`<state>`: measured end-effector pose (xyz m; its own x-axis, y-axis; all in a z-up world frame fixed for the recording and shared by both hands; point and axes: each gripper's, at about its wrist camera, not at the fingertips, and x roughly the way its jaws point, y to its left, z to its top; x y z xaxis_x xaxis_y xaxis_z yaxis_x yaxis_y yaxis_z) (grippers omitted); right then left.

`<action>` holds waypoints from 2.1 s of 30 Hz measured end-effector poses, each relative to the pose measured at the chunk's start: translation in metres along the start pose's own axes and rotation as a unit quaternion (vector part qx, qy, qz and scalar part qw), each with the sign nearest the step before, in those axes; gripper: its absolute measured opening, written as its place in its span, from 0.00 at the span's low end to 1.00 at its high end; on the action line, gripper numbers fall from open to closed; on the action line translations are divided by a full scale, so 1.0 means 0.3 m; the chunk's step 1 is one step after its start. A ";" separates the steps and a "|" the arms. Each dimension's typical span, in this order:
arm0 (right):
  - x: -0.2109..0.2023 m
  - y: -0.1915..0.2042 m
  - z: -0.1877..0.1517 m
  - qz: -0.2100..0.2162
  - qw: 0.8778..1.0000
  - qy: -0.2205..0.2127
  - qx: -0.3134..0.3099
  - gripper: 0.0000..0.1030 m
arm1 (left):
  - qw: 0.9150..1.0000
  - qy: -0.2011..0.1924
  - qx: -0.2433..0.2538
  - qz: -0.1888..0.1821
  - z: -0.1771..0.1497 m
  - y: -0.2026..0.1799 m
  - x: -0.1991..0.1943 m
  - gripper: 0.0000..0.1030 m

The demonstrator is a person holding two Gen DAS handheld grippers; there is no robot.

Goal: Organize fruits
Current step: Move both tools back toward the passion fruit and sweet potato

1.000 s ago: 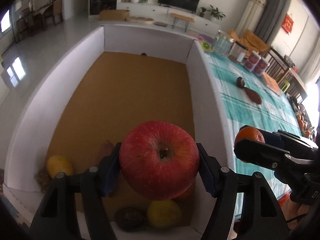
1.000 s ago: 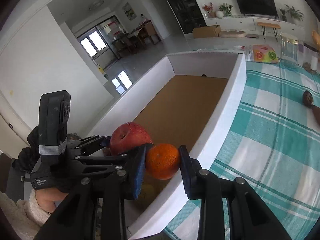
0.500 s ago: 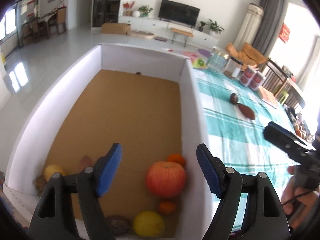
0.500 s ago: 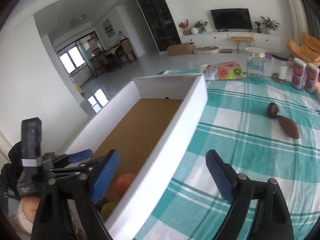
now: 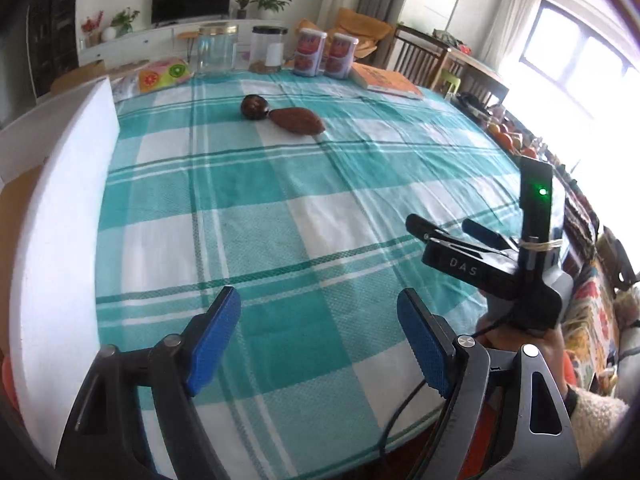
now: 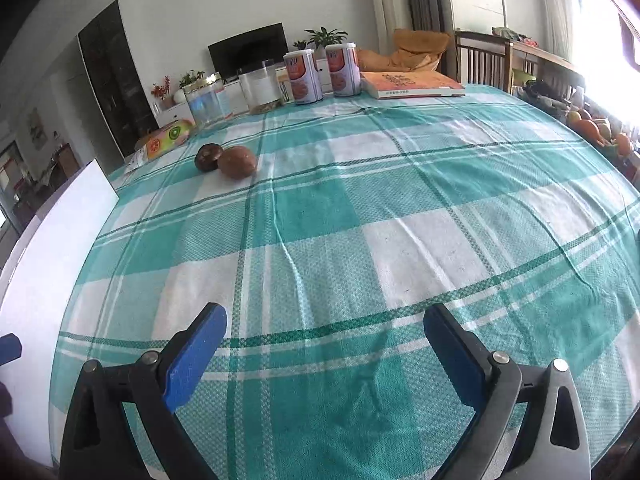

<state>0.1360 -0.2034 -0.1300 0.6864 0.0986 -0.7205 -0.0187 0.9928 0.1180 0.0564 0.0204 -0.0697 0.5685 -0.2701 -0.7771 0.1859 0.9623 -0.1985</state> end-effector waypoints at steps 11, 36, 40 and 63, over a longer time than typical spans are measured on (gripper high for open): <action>0.059 -0.001 -0.029 -0.006 0.999 0.040 0.007 0.96 | 0.993 -0.024 -0.017 0.117 0.075 0.081 0.218 0.80; 0.220 0.154 0.262 0.050 0.989 0.096 -0.103 0.99 | 0.989 -0.011 -0.008 0.145 0.086 0.163 0.320 0.87; 0.372 0.315 0.455 0.052 0.973 0.105 -0.199 0.99 | 0.989 -0.011 -0.008 0.145 0.085 0.163 0.320 0.87; 0.376 0.104 0.411 0.085 0.972 0.207 -0.067 0.41 | 0.989 -0.011 -0.008 0.145 0.086 0.163 0.322 0.88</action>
<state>0.3025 -0.1695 -0.1232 0.3150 0.2529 -0.9148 -0.2200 0.9571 0.1888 0.1413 0.0406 -0.1391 0.6132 0.0168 -0.7898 -0.0005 0.9998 0.0209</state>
